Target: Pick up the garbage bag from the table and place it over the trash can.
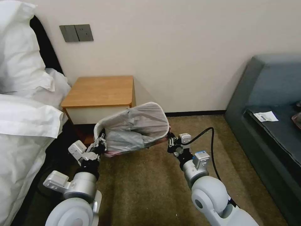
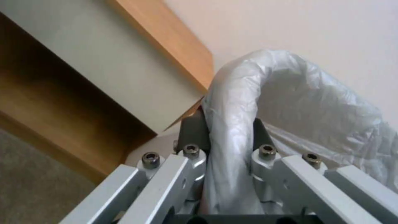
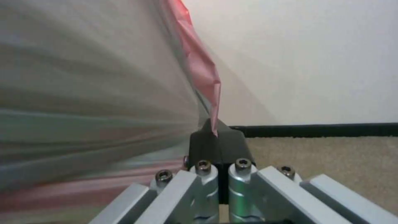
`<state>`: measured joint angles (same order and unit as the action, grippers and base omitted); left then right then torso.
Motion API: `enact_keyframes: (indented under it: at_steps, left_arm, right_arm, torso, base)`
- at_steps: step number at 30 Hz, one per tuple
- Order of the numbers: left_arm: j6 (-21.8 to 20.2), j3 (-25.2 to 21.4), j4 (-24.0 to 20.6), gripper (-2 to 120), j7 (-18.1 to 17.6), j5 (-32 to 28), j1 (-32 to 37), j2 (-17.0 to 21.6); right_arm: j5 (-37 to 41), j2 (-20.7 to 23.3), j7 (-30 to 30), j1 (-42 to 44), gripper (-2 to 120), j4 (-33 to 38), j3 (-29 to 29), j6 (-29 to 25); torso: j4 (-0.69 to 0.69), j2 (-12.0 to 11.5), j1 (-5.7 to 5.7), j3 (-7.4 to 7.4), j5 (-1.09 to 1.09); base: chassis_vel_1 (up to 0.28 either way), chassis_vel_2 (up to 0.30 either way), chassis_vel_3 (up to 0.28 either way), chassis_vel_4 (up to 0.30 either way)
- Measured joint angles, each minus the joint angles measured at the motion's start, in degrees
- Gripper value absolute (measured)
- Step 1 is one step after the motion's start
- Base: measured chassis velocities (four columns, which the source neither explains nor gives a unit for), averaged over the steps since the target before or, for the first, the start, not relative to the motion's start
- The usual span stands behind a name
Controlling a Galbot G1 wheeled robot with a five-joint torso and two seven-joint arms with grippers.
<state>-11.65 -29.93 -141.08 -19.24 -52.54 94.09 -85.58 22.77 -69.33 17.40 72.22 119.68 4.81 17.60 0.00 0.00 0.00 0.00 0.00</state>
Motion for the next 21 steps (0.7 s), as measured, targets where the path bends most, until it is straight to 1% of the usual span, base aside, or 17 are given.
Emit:
enact_keyframes:
  at_steps: [12, 15, 18, 21]
  left_arm:
    - [0.0, -0.4, 0.4, 9, 0.0, 0.9, -0.8, 0.0]
    - [0.0, -0.5, 0.4, 9, -0.1, 0.1, -0.9, 0.0]
    - [-0.2, -0.3, -0.6, 9, -0.7, -2.0, -0.7, -0.1]
    - [-0.3, -0.1, -1.1, 9, -0.8, -2.6, -0.5, -0.3]
  right_arm:
    - [-2.8, 0.0, -0.5, 0.3, 0, -1.8, 0.5, -1.2]
    - [-3.1, -0.1, -0.7, 0.4, 0, -1.8, 0.5, -1.4]
    - [-3.7, -0.4, -1.0, 0.2, 0, -2.4, 0.6, -1.8]
    - [-4.0, -0.6, -1.2, -0.1, 0, -2.9, 0.6, -2.1]
  torso:
    - [0.00, 0.0, 0.00, 0.00, 0.00]
    - [-0.01, 0.0, 0.00, 0.00, 0.00]
    - [0.00, 0.0, 0.00, 0.00, 0.00]
    - [0.00, 0.0, 0.00, 0.00, 0.00]
  base:
    - [0.000, 0.000, 0.000, 0.000]
    - [0.000, 0.000, 0.000, 0.000]
    - [0.000, 0.000, 0.000, 0.000]
    - [0.000, 0.000, 0.000, 0.000]
